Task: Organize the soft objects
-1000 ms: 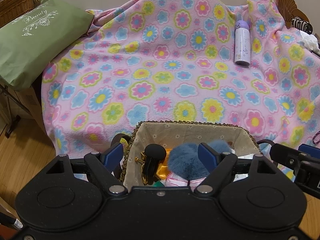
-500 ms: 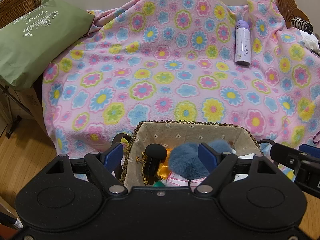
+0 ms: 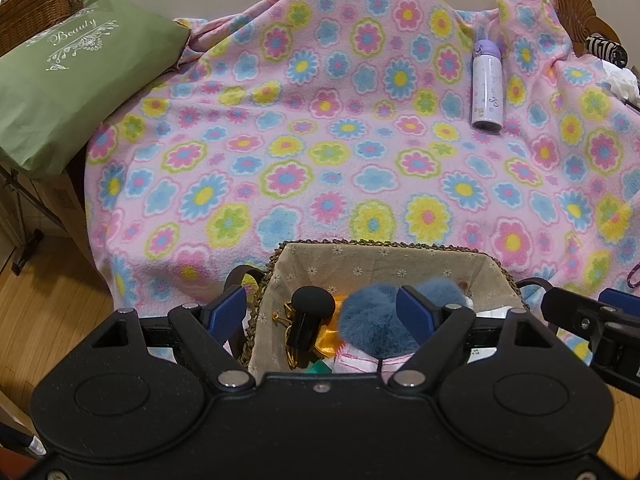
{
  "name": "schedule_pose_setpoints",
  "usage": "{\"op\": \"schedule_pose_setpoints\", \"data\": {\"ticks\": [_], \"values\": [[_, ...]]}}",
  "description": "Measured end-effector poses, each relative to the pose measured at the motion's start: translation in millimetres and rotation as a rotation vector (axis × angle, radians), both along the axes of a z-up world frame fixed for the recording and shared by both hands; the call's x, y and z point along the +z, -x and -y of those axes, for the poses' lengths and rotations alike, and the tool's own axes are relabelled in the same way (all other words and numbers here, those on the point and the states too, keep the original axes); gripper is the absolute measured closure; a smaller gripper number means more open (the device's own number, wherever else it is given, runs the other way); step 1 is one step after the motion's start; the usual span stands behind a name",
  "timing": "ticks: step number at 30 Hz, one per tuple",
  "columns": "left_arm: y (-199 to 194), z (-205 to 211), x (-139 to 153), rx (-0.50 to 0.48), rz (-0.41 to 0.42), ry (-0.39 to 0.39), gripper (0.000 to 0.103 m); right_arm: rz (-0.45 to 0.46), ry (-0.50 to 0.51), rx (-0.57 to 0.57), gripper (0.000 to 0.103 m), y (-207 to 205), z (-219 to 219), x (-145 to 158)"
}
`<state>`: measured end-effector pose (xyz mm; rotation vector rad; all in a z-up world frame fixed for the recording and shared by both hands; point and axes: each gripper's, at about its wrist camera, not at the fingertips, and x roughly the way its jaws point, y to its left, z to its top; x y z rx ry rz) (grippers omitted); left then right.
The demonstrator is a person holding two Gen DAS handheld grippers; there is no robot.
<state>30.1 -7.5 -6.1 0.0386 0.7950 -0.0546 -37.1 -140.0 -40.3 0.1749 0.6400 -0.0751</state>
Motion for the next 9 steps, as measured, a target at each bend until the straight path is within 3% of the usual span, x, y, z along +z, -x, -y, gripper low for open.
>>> {"op": "schedule_pose_setpoints", "data": {"ticks": [9], "values": [[0.0, 1.8, -0.5, -0.001, 0.000, -0.006, 0.024, 0.000, 0.000, -0.001, 0.036, 0.4, -0.1, -0.6]]}}
